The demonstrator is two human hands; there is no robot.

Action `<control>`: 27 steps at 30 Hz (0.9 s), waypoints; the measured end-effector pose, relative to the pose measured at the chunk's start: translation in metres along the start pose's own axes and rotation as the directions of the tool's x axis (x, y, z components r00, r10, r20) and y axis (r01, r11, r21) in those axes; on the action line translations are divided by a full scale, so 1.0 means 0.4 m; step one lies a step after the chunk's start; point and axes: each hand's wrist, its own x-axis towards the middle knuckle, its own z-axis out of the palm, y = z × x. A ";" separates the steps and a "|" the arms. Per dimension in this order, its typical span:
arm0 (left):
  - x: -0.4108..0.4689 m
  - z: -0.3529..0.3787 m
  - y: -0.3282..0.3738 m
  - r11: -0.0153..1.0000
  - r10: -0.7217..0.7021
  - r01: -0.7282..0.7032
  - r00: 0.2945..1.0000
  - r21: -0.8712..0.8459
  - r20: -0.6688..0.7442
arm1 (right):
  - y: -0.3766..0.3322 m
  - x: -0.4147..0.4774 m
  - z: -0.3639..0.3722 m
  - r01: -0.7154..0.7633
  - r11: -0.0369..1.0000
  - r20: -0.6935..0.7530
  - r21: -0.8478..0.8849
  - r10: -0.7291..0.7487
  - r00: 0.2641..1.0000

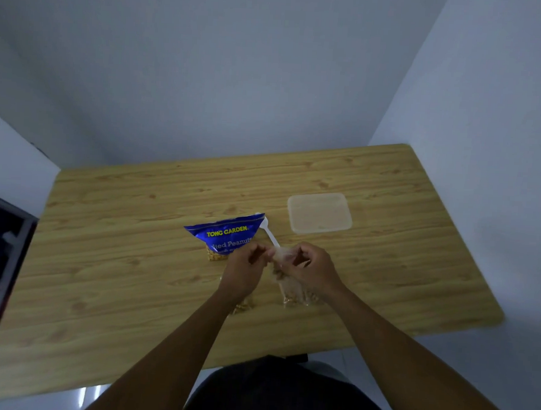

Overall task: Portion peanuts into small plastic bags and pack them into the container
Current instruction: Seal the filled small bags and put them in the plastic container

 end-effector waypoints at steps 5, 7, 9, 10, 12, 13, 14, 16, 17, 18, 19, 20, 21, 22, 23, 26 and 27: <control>-0.004 -0.012 0.003 0.995 0.067 -0.067 0.998 0.075 -0.005 | -0.026 0.009 0.022 0.051 0.999 -0.019 -0.002 -0.051 0.999; -0.004 -0.016 0.000 0.990 0.109 -0.106 0.994 0.090 -0.025 | -0.037 0.011 0.031 0.074 0.997 -0.053 -0.015 -0.075 0.996; -0.004 -0.019 0.002 0.984 0.148 -0.141 0.988 0.113 -0.052 | -0.047 0.014 0.037 0.109 0.993 -0.094 -0.043 -0.113 0.989; -0.004 -0.020 0.003 0.982 0.160 -0.153 0.985 0.116 -0.061 | -0.053 0.016 0.040 0.128 0.989 -0.107 -0.071 -0.135 0.985; -0.005 -0.021 0.007 0.982 0.163 -0.155 0.984 0.107 -0.066 | -0.064 0.021 0.046 0.148 0.982 -0.127 -0.118 -0.162 0.979; -0.006 -0.022 0.009 0.984 0.153 -0.146 0.986 0.102 -0.063 | -0.066 0.023 0.048 0.145 0.982 -0.129 -0.121 -0.160 0.979; -0.007 -0.024 0.011 0.986 0.144 -0.138 0.988 0.098 -0.061 | -0.067 0.026 0.048 0.140 0.983 -0.127 -0.117 -0.155 0.980; -0.006 -0.026 0.010 0.987 0.134 -0.128 0.989 0.096 -0.059 | -0.067 0.029 0.046 0.122 0.988 -0.105 -0.097 -0.132 0.986; -0.006 -0.027 0.009 0.988 0.128 -0.123 0.990 0.094 -0.057 | -0.065 0.030 0.045 0.110 0.990 -0.090 -0.083 -0.118 0.989; -0.005 -0.029 0.009 0.989 0.121 -0.115 0.991 0.092 -0.057 | -0.064 0.032 0.044 0.101 0.993 -0.079 -0.064 -0.105 0.991; -0.002 -0.031 0.009 0.991 0.107 -0.101 0.992 0.087 -0.060 | -0.063 0.032 0.044 0.091 0.995 -0.083 -0.049 -0.094 0.992; 0.001 -0.034 0.009 0.994 0.083 -0.078 0.995 0.073 -0.063 | -0.061 0.031 0.043 0.088 0.995 -0.098 -0.038 -0.091 0.991; 0.004 -0.036 0.008 0.997 0.055 -0.052 0.997 0.057 -0.060 | -0.058 0.031 0.042 0.098 0.994 -0.119 -0.039 -0.102 0.988; 0.006 -0.039 0.009 0.999 0.032 -0.030 0.998 0.045 -0.047 | -0.054 0.031 0.041 0.115 0.992 -0.136 -0.045 -0.120 0.983; 0.007 -0.041 0.011 0.999 0.016 -0.014 0.999 0.038 -0.031 | -0.053 0.030 0.039 0.128 0.990 -0.145 -0.057 -0.135 0.980; -0.001 -0.045 0.020 1.000 0.018 -0.018 1.000 0.011 -0.002 | -0.059 0.031 0.038 0.140 0.987 -0.126 -0.075 -0.148 0.981; -0.002 -0.046 0.024 1.000 0.027 -0.027 1.000 0.014 0.003 | -0.060 0.033 0.038 0.136 0.988 -0.114 -0.067 -0.143 0.983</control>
